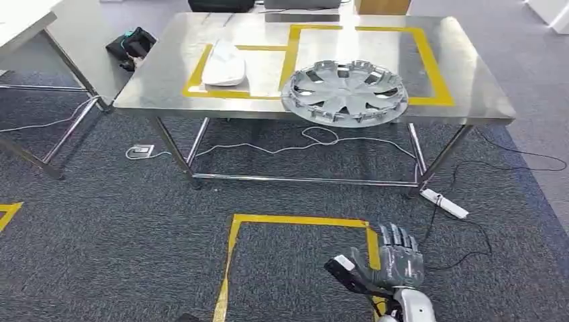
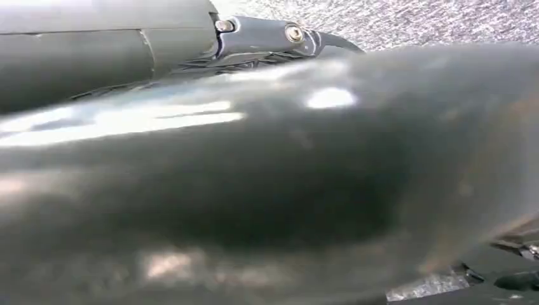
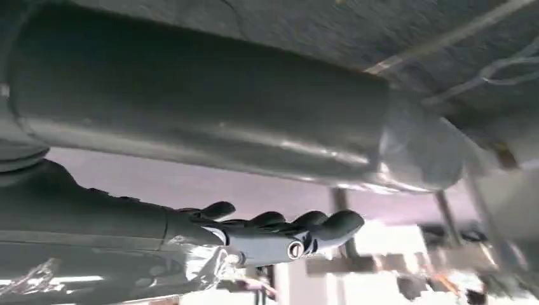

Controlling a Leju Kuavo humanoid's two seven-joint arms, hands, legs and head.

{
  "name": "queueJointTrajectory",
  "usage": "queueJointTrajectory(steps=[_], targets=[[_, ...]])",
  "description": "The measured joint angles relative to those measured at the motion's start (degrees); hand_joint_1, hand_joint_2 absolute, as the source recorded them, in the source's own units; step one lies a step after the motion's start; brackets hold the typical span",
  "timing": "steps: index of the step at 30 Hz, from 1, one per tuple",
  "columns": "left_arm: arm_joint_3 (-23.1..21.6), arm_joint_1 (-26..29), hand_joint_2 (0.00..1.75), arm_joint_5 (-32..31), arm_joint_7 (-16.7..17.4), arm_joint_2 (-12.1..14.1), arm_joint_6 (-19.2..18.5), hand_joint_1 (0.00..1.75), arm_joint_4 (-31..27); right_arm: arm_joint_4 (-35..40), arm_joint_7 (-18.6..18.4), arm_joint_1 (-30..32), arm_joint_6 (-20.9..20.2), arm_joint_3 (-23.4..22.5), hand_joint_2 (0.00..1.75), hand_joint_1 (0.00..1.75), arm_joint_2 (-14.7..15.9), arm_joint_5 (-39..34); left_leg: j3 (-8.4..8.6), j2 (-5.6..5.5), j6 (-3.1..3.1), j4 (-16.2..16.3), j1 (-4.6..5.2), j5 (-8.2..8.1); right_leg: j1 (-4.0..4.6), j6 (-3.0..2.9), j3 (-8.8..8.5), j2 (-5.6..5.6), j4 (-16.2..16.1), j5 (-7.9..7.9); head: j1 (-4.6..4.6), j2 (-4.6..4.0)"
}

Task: Take the parts from the cabinet and place them on the table.

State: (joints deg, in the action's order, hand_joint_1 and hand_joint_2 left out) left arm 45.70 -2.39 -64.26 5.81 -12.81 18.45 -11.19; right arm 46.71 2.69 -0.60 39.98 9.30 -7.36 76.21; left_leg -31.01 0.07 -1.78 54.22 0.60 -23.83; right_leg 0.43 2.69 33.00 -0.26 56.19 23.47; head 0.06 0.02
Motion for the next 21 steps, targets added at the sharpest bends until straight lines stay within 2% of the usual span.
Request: queueJointTrajectory(steps=[1,2,4,5,6,7,8,9,10,11,12,13,14,15,16,17,18,20,21], targets=[[0.11,-0.03,0.0,0.04,0.02,-0.07,0.18,0.0,0.0,-0.99,0.11,0.49,0.0,-1.41,0.0,0.0,-0.33,0.88,0.29,-0.12,0.12,-0.82,-0.32,0.52,-0.11,0.23,0.65,0.17,0.61,0.75,0.2,-0.02],[0.26,-0.06,0.0,0.04,0.02,-0.2,0.2,0.0,0.0,-1.84,0.48,0.81,0.0,-2.79,0.0,0.0,-0.72,1.52,0.13,-0.32,-0.08,-0.87,-0.46,0.65,-0.14,0.49,1.58,0.21,3.05,3.08,0.31,0.0],[0.46,0.03,0.0,0.07,0.07,-0.42,0.2,0.0,0.0,-4.12,0.94,1.44,0.0,-6.9,0.0,0.0,-1.6,2.63,-0.3,-0.89,0.06,-0.76,-0.54,0.79,-0.62,1.04,5.21,0.2,12.29,8.16,0.29,-0.02],[0.61,0.1,0.0,0.09,0.13,-0.42,0.2,0.0,0.0,-5.08,1.01,1.8,0.0,-8.58,0.0,0.0,-1.97,3.11,-0.47,-1.19,0.16,-0.73,-0.57,0.86,-0.82,1.27,6.65,0.2,15.97,9.61,0.29,-0.02],[0.72,0.16,0.0,0.09,0.22,-0.42,0.2,0.0,0.0,-6.33,1.01,2.08,0.0,-10.46,0.0,0.0,-2.34,3.72,-0.64,-1.52,0.31,-0.6,-0.67,0.95,-1.03,1.5,7.03,0.18,17.38,9.78,0.33,-0.02],[0.79,0.19,0.0,0.11,0.28,-0.44,0.18,0.0,0.0,-6.83,1.01,2.27,0.0,-11.18,0.0,0.0,-2.47,3.9,-0.81,-1.97,0.47,-0.51,-0.76,1.04,-1.26,1.78,6.2,0.17,16.39,8.97,0.31,-0.02],[0.92,0.19,0.0,0.2,0.39,-0.53,0.15,0.0,0.0,-7.94,1.01,2.38,0.0,-12.89,0.0,0.0,-2.8,4.27,-1.05,-2.56,0.85,-0.27,-0.97,1.08,-1.61,2.06,4.35,0.24,13.35,7.19,0.33,0.0],[1.07,0.16,0.0,0.28,0.44,-0.57,0.15,0.0,0.0,-8.75,0.68,2.27,0.0,-13.85,0.0,0.0,-2.8,4.33,-1.3,-3.19,1.35,0.07,-1.23,1.06,-1.9,2.49,1.66,0.66,8.77,5.14,0.24,0.0],[1.29,0.07,0.0,0.33,0.83,-0.64,0.15,0.0,0.0,-12.5,-0.84,1.23,0.06,-15.53,0.0,0.0,-2.8,3.74,-1.63,-3.48,1.83,0.78,-1.56,0.88,-2.38,3.04,-1.44,2.15,3.64,3.34,0.31,0.0],[1.42,-0.11,0.0,0.44,1.4,-0.57,0.15,0.0,-0.02,-16.85,-2.57,0.4,0.0,-17.55,0.0,0.0,-2.82,3.19,-2.21,-3.94,2.54,1.75,-1.24,0.52,-2.44,3.43,-2.44,4.71,1.36,4.89,0.44,-0.02],[1.44,-0.25,0.0,0.42,1.86,-0.77,0.18,0.0,-0.02,-19.9,-4.42,0.48,0.0,-19.51,0.0,0.0,-2.91,2.98,-2.52,-4.76,2.75,2.14,-1.33,0.59,-2.44,1.67,-2.35,3.85,1.76,4.63,0.33,0.0],[1.44,-0.31,0.0,0.37,2.08,-0.88,0.18,0.0,0.0,-21.47,-5.82,1.35,0.0,-20.84,0.0,0.0,-2.91,3.0,-2.61,-5.16,2.84,2.01,-1.32,0.81,-2.25,1.27,-2.34,3.14,2.02,4.85,0.04,-0.02],[1.46,-0.18,0.0,0.2,2.16,-0.94,0.18,0.0,0.0,-23.03,-6.99,2.05,-0.02,-21.97,0.0,0.0,-2.87,3.04,-2.79,-5.76,3.11,1.92,-1.49,1.08,-1.98,0.79,-2.76,2.53,2.4,4.84,0.11,0.0],[1.51,0.01,0.0,0.06,2.16,-0.92,0.18,0.0,0.0,-24.73,-7.74,2.21,-0.09,-22.45,0.0,0.0,-2.84,3.35,-3.15,-6.24,3.47,2.02,-1.59,1.17,-1.99,0.31,-2.39,2.07,2.61,4.57,0.15,-0.02],[1.53,0.07,0.0,0.04,2.16,-0.94,0.18,0.0,0.0,-26.34,-8.75,1.83,-0.35,-22.82,0.0,0.0,-2.84,3.67,-3.43,-5.05,3.64,2.31,-1.61,0.81,-2.11,-0.25,-2.11,1.75,2.59,4.25,0.02,-0.02],[1.55,0.02,0.0,0.04,2.16,-1.05,0.2,0.0,0.0,-27.63,-9.42,1.47,-0.61,-23.17,0.0,0.0,-2.84,4.0,-4.36,-2.65,3.74,4.36,-1.34,-1.08,-2.04,-0.51,-1.91,1.59,2.57,4.1,-0.3,-0.02],[1.55,-0.22,0.0,0.0,2.14,-1.12,0.24,0.0,0.0,-28.79,-10.06,1.24,-0.9,-23.51,0.0,0.0,-2.84,4.46,-6.2,-1.57,3.83,8.5,-1.26,-3.63,-1.93,-0.68,-1.78,1.05,2.58,4.04,-0.68,-0.02],[1.55,-0.63,0.0,0.0,2.08,-1.25,0.26,0.0,0.0,-30.85,-11.36,1.35,-1.29,-24.01,0.0,0.0,-2.69,5.2,-10.18,-0.95,3.8,17.6,-1.27,-7.63,-1.61,-0.87,-1.74,-0.69,2.58,4.13,-0.76,0.0],[1.55,-0.63,0.0,0.0,2.05,-1.31,0.28,0.0,0.0,-31.48,-11.89,1.51,-1.33,-24.16,0.0,0.0,-2.65,5.51,-11.16,-0.9,3.65,19.91,-1.26,-8.09,-1.46,-0.98,-1.72,-1.5,2.58,4.2,-0.74,-0.02]])
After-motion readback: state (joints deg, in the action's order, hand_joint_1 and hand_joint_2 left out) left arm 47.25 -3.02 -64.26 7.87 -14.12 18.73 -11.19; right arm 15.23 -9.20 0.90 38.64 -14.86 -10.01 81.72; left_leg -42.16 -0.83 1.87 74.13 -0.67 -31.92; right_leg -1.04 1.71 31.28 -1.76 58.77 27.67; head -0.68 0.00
